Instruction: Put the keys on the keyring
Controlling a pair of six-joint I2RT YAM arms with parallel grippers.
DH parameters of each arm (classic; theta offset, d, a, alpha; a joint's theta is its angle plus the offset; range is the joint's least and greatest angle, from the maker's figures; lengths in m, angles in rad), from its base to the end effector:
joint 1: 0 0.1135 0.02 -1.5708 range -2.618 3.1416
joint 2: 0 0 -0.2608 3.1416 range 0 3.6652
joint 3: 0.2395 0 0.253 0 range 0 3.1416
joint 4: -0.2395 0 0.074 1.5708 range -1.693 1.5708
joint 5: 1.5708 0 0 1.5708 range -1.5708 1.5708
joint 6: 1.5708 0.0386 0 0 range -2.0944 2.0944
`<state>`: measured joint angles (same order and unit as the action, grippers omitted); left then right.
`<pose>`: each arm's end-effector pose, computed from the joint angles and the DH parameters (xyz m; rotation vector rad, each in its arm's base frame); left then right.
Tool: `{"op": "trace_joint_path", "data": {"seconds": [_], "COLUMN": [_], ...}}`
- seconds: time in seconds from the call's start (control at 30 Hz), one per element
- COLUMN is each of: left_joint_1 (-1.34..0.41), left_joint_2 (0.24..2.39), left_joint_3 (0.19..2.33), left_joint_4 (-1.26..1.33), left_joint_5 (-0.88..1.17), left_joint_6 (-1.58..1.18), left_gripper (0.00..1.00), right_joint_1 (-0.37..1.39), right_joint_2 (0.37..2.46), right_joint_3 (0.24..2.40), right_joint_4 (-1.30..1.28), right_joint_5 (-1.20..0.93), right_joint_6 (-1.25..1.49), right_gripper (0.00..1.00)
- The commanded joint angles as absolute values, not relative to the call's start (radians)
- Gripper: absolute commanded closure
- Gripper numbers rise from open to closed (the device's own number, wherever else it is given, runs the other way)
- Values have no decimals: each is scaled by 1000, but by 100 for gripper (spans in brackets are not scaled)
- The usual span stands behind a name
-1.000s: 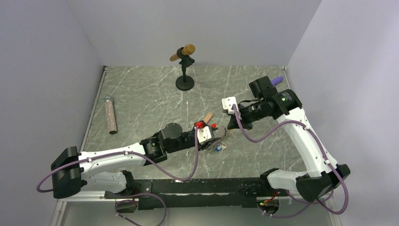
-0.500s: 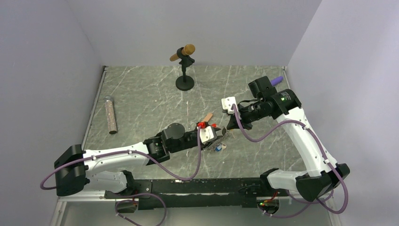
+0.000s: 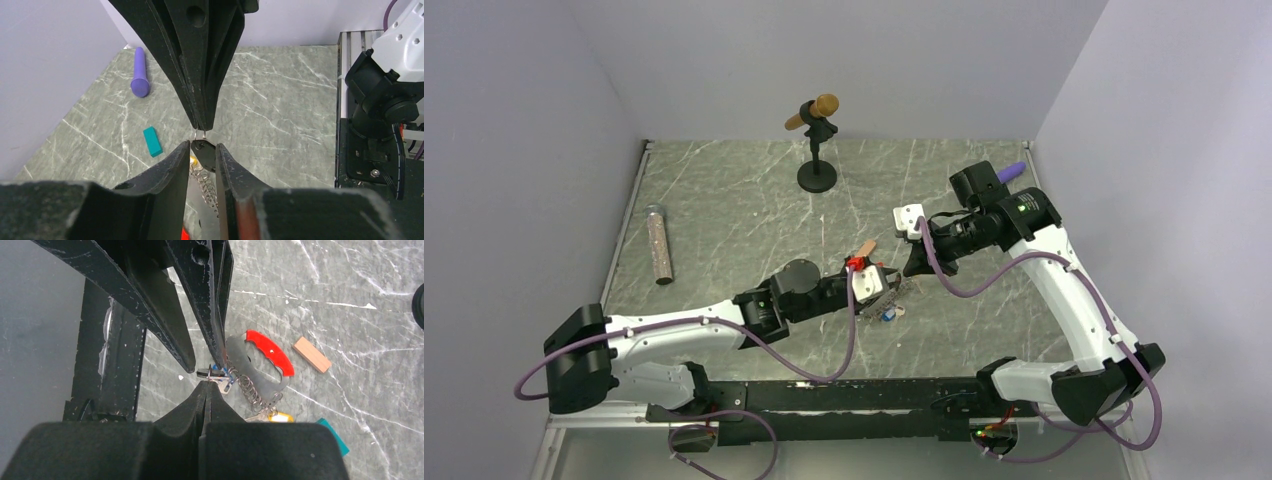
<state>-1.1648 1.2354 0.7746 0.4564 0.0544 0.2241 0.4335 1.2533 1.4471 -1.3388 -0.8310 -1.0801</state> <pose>0.1140 -0.2705 0.3037 1.0764 1.2234 -0.7745 0.1782 0.1139 0.3764 -1.7867 1.5637 0.8264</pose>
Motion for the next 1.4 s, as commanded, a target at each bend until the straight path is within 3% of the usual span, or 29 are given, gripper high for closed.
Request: {"op": "trace_joint_path", "data": {"seconds": [0.0, 0.2, 0.4, 0.5, 0.67, 0.73, 1.03, 1.37], "left_joint_1": [-1173, -1172, -1172, -1172, -1171, -1164, -1146, -1146], "left_joint_2": [1246, 1256, 1253, 1240, 1189, 1161, 1102, 1174], "left_joint_3": [828, 841, 847, 838, 770, 724, 472, 478], "left_joint_4": [491, 483, 461, 464, 532, 589, 1104, 1244], "left_joint_5": [43, 48, 46, 35, 3, 2, 6, 70], "left_joint_6": [239, 238, 239, 227, 161, 115, -105, -128], "left_gripper": [71, 78, 100, 100, 100, 100, 100, 100], "right_joint_1": [440, 442, 445, 445, 442, 432, 358, 353], "right_joint_2": [1251, 1253, 1250, 1246, 1224, 1216, 1171, 1226], "right_joint_3": [1466, 1464, 1467, 1471, 1468, 1469, 1382, 1371], "right_joint_4": [-1346, -1347, -1347, -1342, -1329, -1334, -1318, -1325], "right_joint_5": [-867, -871, -868, -871, -910, -933, -1181, -1301], "right_joint_6": [-1081, -1083, -1083, -1076, -1068, -1074, -1203, -1259], "right_gripper": [100, 100, 100, 100, 70, 65, 65, 69]}}
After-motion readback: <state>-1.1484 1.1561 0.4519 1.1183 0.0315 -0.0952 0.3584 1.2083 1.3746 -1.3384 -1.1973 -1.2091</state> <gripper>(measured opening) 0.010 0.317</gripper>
